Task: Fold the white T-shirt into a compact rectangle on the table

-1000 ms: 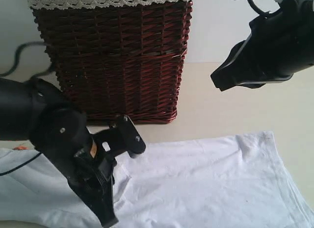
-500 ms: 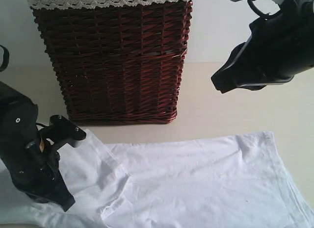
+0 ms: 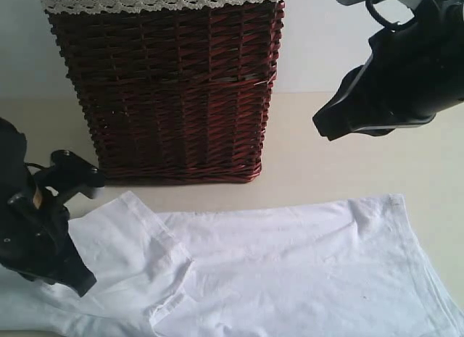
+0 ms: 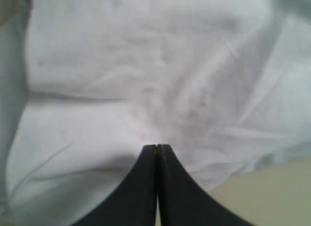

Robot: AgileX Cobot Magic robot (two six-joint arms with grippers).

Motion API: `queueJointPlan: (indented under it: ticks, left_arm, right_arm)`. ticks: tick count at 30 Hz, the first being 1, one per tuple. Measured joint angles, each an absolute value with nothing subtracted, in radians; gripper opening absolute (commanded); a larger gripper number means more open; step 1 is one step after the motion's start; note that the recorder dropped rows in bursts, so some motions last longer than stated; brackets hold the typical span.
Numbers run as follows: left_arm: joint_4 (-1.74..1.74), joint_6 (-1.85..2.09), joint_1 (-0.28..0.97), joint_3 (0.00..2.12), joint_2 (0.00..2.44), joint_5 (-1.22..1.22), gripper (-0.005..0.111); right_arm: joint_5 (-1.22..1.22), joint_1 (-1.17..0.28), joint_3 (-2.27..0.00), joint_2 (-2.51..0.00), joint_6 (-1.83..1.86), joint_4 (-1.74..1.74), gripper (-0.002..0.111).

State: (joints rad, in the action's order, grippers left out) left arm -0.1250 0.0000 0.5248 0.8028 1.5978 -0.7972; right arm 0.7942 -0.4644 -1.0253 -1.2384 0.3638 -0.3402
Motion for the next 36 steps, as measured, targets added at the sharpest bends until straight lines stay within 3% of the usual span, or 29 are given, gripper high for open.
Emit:
queueJointPlan:
  ticks: [9,18,21,25,27,32,36]
  left_arm:
    - [-0.194,-0.129,0.347,0.73,1.609,-0.893,0.0]
    - [-0.175,-0.131,0.329,0.747,1.564,-0.903,0.003]
    - [-0.175,-0.131,0.329,0.752,1.516,-0.851,0.019]
    - [-0.175,-0.131,0.317,0.752,1.498,-0.791,0.065]
    - [-0.175,-0.131,0.313,0.752,1.508,-0.786,0.074]
    - [-0.184,-0.131,0.313,0.753,1.574,-0.734,0.064]
    - [-0.19,-0.131,0.313,0.753,1.602,-0.73,0.029]
  right_arm:
    - [0.796,-0.464,-1.025,-1.238,0.364,-0.338,0.008]
    - [0.798,-0.464,-1.025,-1.238,0.364,-0.336,0.008]
    - [0.798,-0.464,-1.025,-1.238,0.364,-0.336,0.008]
    - [0.798,-0.464,-1.025,-1.238,0.364,-0.336,0.008]
    - [0.798,-0.464,-1.025,-1.238,0.364,-0.336,0.008]
    - [0.798,-0.464,-1.025,-1.238,0.364,-0.336,0.008]
    - [0.8,-0.464,-1.025,-1.238,0.364,-0.336,0.008]
